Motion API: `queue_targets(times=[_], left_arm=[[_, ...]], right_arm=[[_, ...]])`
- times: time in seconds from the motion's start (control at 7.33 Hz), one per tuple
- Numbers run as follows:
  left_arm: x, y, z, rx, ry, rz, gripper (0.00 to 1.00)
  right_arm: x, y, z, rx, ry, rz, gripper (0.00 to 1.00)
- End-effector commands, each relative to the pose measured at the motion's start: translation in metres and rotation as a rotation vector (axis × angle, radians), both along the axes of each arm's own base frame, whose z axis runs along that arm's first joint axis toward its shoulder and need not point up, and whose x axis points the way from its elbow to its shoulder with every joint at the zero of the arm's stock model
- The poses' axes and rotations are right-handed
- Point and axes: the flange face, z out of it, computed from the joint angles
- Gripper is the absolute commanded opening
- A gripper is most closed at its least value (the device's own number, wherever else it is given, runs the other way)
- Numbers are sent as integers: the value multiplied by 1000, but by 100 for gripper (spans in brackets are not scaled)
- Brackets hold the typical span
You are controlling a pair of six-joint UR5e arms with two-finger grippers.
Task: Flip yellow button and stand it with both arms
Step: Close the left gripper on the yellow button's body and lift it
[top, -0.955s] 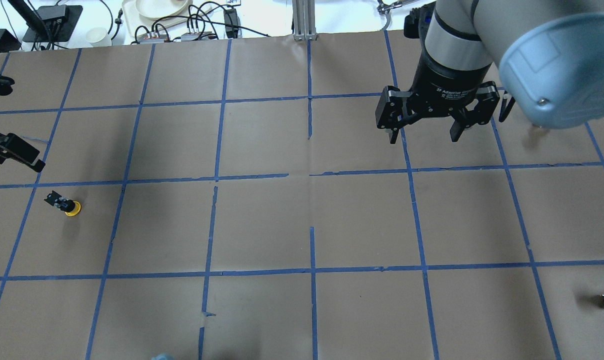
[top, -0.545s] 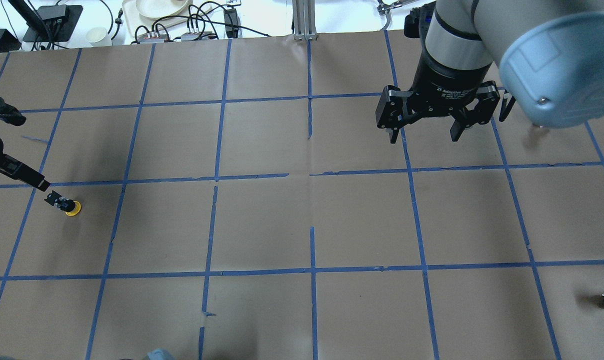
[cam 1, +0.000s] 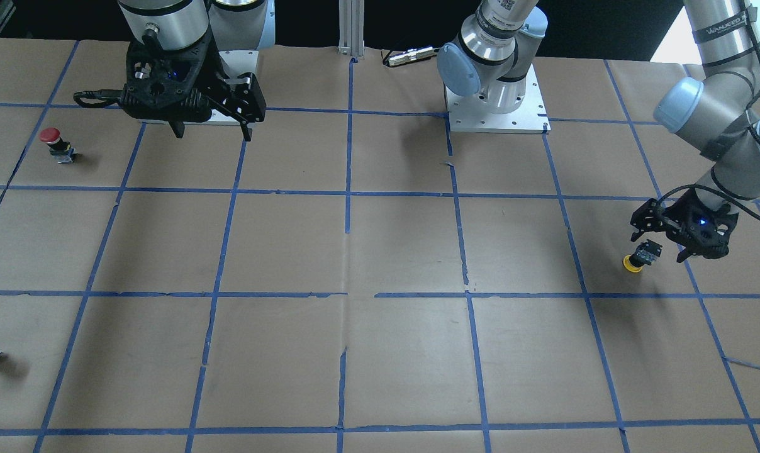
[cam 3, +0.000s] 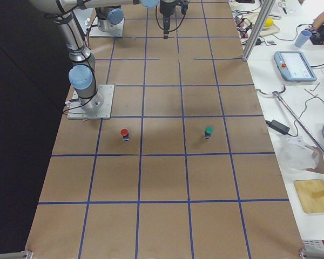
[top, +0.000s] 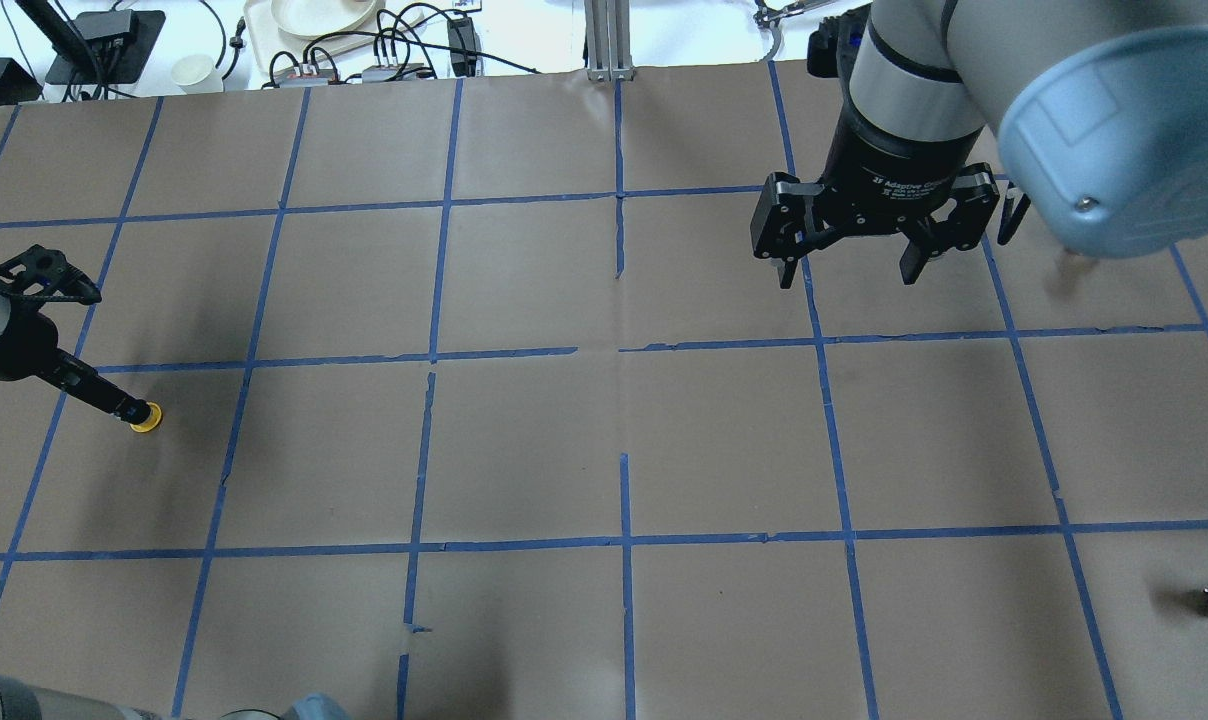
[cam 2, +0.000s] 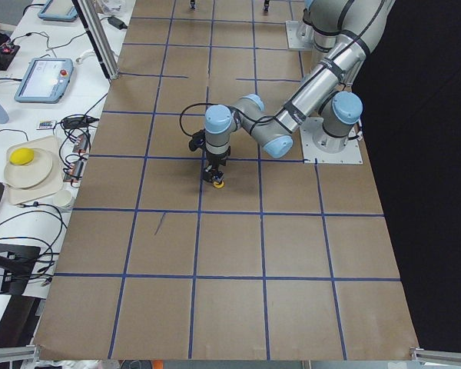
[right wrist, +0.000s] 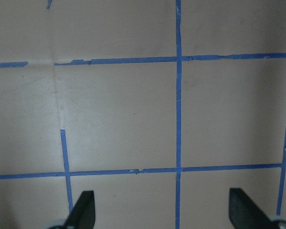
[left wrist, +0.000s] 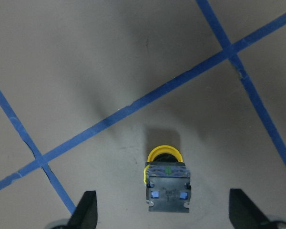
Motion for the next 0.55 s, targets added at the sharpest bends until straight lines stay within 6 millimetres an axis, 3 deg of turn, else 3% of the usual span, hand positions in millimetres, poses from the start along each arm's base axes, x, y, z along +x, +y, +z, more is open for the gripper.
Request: queue_targets(times=[0.0, 0.27, 0.41], left_arm=[[-1, 0, -13, -2, 38, 13, 93], [2, -2, -19, 4, 33, 24, 82], [5, -4, -19, 5, 24, 17, 70]], right_arm=[[0, 0, 0, 0, 0, 0, 100], [0, 0, 0, 0, 0, 0, 100], [0, 0, 0, 0, 0, 0, 100]])
